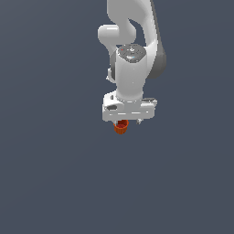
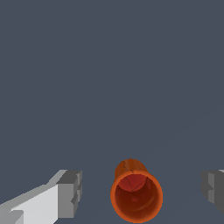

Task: Pick up the object and move it to a goal position.

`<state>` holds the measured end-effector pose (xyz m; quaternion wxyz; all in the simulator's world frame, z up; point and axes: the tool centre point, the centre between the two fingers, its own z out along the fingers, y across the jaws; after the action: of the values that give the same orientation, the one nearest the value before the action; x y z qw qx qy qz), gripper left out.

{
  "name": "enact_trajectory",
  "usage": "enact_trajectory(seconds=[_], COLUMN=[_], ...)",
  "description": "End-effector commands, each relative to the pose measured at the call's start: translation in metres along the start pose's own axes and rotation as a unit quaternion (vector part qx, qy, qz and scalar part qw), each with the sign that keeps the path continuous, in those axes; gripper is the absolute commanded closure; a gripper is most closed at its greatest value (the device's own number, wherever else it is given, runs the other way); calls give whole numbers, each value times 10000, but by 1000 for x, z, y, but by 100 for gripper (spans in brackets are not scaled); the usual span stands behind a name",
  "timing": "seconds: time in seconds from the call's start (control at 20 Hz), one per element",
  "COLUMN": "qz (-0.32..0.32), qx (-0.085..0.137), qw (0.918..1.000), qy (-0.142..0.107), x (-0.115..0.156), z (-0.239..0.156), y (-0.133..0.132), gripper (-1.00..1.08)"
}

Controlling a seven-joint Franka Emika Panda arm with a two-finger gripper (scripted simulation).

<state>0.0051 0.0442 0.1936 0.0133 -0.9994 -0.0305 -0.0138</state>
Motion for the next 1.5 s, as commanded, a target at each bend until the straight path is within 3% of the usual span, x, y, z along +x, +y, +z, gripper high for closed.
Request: enact_trajectory(seconds=[0.0,0.35,0.8,1.45], qz=[0,42,235,1323], qx=[0,-75,-94,-238], qw=[10000,10000,9997,9909], qy=[0,0,-18,-96], x=[0,2,0,-10], z=[0,-3,1,22], y=[0,16,14,11], gripper=[20,20,20,20])
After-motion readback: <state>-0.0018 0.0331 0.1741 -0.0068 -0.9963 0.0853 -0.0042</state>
